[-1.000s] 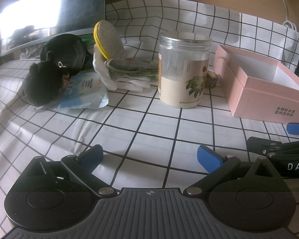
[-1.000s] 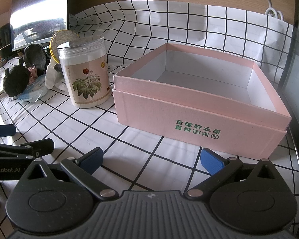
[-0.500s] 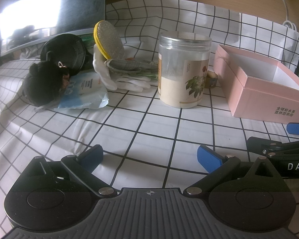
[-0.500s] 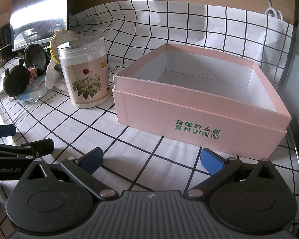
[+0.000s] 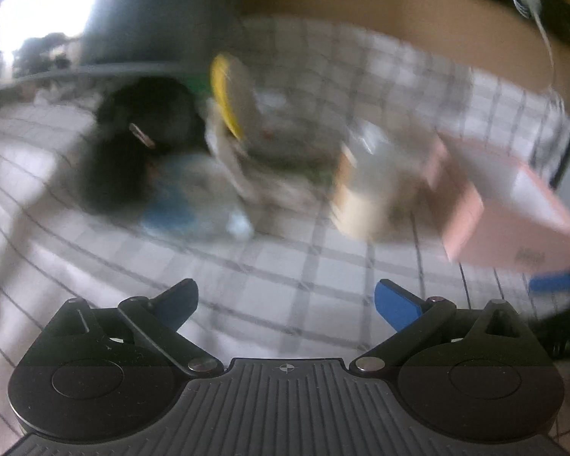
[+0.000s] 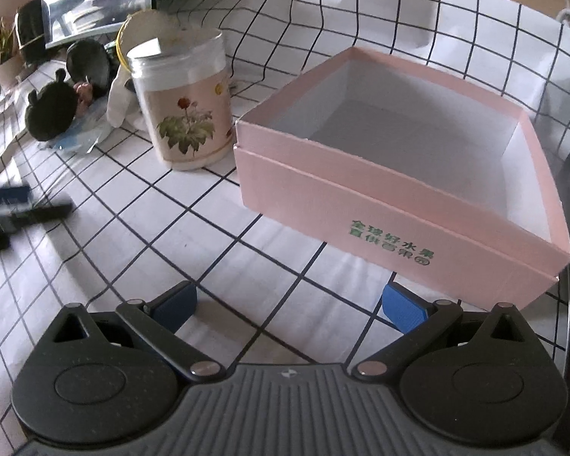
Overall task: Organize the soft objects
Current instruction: 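Grasp the black plush toy with the left tool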
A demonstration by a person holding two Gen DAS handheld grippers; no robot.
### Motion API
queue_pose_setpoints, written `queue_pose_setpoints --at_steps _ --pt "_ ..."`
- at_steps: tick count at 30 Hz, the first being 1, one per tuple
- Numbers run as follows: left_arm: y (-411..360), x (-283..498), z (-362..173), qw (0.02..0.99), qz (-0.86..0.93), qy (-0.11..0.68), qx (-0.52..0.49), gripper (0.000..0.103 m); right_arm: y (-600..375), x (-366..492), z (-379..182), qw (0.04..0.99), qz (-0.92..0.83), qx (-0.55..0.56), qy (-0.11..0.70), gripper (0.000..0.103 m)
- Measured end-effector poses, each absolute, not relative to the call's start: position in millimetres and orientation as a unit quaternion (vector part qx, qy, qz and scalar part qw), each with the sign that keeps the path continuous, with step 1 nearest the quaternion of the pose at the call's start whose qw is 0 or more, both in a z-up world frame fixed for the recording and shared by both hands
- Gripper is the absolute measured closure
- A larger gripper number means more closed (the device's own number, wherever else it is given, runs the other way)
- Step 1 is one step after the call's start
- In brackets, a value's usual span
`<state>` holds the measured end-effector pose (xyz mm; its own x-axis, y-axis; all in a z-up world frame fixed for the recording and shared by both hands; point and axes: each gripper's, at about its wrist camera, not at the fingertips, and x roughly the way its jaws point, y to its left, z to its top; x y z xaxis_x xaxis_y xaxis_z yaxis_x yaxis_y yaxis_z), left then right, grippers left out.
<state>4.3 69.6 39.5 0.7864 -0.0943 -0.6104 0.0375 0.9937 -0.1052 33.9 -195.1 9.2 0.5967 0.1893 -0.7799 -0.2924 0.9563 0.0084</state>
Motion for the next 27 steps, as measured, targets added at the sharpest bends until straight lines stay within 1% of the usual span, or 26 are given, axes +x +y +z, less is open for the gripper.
queue_pose_setpoints --at_steps 2,4,6,9,16,19,20,21,22,24,26,27 --pt "100.2 7.1 56.3 0.949 -0.031 0.311 -0.039 0.001 -194.5 29.7 9.4 0.894 0.118 -0.052 0.428 0.0" --pt "130.9 17.9 70.0 0.948 -0.018 0.317 -0.037 0.001 -192.1 24.7 9.6 0.896 0.099 -0.043 0.431 0.0" --pt "167.1 39.9 77.6 0.94 -0.001 0.336 -0.05 0.001 -189.6 23.1 10.9 0.893 0.093 -0.042 0.438 0.0" --pt "201.4 77.1 75.9 0.926 -0.006 0.37 -0.076 0.001 -184.5 22.5 12.7 0.886 0.091 -0.042 0.453 0.0" --pt "210.5 125.7 54.2 0.921 -0.028 0.385 -0.045 0.001 -180.0 17.4 13.3 0.888 0.074 -0.032 0.454 0.0" --pt "216.6 138.7 44.9 0.914 -0.043 0.399 -0.051 0.001 -177.6 17.2 14.2 0.885 0.069 -0.032 0.46 0.0" --pt "220.0 141.6 42.7 0.912 -0.052 0.403 -0.06 0.002 -177.0 17.7 14.5 0.884 0.068 -0.032 0.462 0.0" --pt "223.5 141.3 42.5 0.91 -0.061 0.404 -0.071 0.007 -176.4 18.0 14.9 0.883 0.064 -0.03 0.464 0.0" --pt "227.4 139.2 43.1 0.91 -0.068 0.4 -0.082 0.035 -175.4 17.9 15.0 0.883 0.058 -0.028 0.465 0.0" --pt "233.9 130.3 47.7 0.914 -0.074 0.391 -0.083 0.033 -168.2 17.9 16.9 0.884 0.041 -0.037 0.465 0.0" --pt "240.1 114.4 55.6 0.923 -0.081 0.369 -0.072 0.033 -149.6 16.5 24.3 0.891 0.029 -0.074 0.447 0.006" --pt "245.0 103.4 60.7 0.929 -0.083 0.356 -0.063 0.033 -137.4 15.2 30.4 0.897 0.031 -0.095 0.43 0.006"
